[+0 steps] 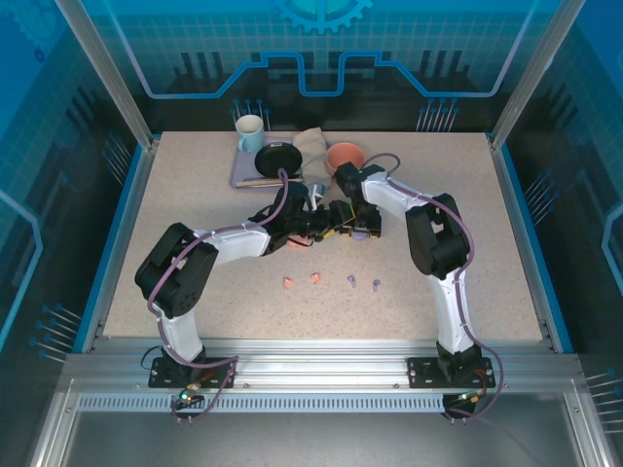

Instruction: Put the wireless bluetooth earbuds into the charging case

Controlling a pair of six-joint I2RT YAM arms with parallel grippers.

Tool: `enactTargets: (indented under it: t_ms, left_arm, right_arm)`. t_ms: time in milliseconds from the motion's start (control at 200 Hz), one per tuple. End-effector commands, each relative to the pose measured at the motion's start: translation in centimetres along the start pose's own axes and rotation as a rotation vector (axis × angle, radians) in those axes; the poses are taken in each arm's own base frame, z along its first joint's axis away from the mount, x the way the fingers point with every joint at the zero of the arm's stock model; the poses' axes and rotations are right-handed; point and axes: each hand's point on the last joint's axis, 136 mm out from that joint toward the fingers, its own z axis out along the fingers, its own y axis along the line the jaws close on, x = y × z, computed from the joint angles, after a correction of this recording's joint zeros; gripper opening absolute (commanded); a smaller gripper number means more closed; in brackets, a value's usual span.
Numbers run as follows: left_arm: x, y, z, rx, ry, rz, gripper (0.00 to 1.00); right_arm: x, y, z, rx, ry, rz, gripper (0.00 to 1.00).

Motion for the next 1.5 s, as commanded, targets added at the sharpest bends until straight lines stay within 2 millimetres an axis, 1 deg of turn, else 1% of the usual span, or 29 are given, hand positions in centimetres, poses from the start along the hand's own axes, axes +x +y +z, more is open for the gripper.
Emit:
enactTargets:
  t_ms: [0,300,470,750,850,1025,1136,1231,1406,1496]
  left_arm:
    - [-0.7,-0.6,-0.5,0.014,-0.031,0.020,0.79]
    - [-0.6,-0.4,-0.4,0.015,-0.031,0.020,0.80]
    - [-0.6,-0.6,-0.5,0.017,-0.026,0.022,0.79]
    - [-0.8,-1.0,-0.4,0.015,-0.025,0.029,0.80]
    - [-0.9,-1.0,-0.3,0.013,-0.025,0.030,0.80]
    - [-0.9,-0.8,-0.3,0.005,-0.024,0.031,0.80]
    - [-0.6,0.0,-0.1,-0.007,-0.018,0.027,0.80]
    - [-0.1,0.9,0.0,-0.021,-0.012,0.019,0.80]
    - [0.8,2.6,0.1,-0.038,-0.005,-0.008,0.80]
    - [1.1,3.1,0.2,-0.042,-0.002,-0.013,0.80]
  right_arm:
    - [2.7,-0.9,1.3,0.108,0.077,0.002,0.64]
    - [2.0,-0.7,2.2,0.101,0.095,-0.034,0.63]
    - [1.7,-0.6,2.7,0.052,0.113,-0.077,0.62]
    - [1.3,-1.7,2.9,0.056,0.119,-0.108,0.59]
    - [1.5,-1.7,2.9,0.054,0.124,-0.101,0.56]
    - [1.8,-2.2,2.2,0.064,0.110,-0.018,0.51]
    - [2.1,-2.5,1.5,0.055,0.083,0.093,0.49]
    - [2.3,-2.2,1.0,0.031,0.068,0.180,0.49]
    - [1.5,-2.1,-0.3,0.000,0.032,0.278,0.49]
    - [0.9,-2.3,-0.9,-0.016,0.019,0.306,0.49]
